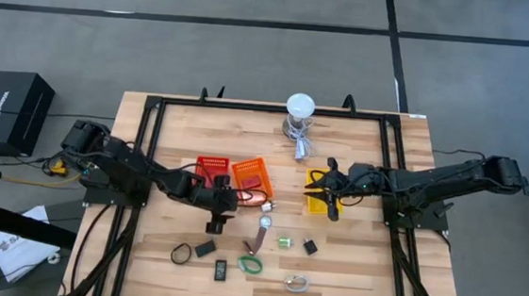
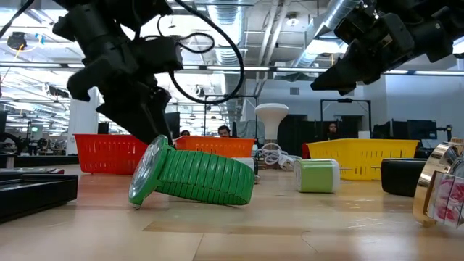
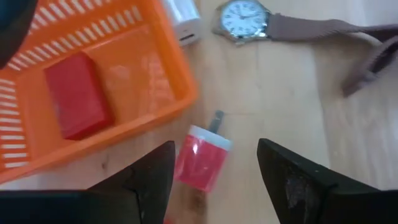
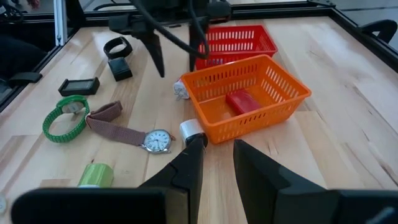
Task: Pick & Place Office items
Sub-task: Put the pink charger adapter into the red bin
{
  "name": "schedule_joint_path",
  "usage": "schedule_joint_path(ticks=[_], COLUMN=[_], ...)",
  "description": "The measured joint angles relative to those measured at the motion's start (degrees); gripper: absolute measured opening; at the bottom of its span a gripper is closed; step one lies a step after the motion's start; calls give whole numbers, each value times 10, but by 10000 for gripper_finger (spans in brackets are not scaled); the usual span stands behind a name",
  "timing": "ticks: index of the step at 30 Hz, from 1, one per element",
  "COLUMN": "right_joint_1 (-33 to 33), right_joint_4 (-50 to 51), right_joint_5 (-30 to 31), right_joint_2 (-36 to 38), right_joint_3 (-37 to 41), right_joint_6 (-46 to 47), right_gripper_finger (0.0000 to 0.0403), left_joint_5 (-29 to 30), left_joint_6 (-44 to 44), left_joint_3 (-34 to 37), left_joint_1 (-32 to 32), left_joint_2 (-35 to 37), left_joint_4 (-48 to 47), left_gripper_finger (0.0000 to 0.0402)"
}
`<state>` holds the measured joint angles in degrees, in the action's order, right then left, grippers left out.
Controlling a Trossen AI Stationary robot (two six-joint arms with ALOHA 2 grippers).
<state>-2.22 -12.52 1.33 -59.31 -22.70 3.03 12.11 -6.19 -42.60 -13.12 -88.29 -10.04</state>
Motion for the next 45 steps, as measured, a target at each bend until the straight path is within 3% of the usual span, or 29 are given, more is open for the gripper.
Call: schedule_joint_path(ticks=[19,30,45], right_joint_1=[0,0,0], right_joint_4=[1,1,1], right_joint_5=[0,0,0], right_joint_2=[0,0,0], right_joint_3=[0,0,0], right_joint_6=[0,0,0], right_gripper_finger=[82,82,82], left_joint_5=[2,-20,-4], left_joint_6=[40,45,72], left_joint_3=[3,-8,-9], left_joint_1=[31,5,13], left_joint_2=[1,0,-72], left_joint_4=[-78,-40,6], left_gripper_finger=[216,209,219])
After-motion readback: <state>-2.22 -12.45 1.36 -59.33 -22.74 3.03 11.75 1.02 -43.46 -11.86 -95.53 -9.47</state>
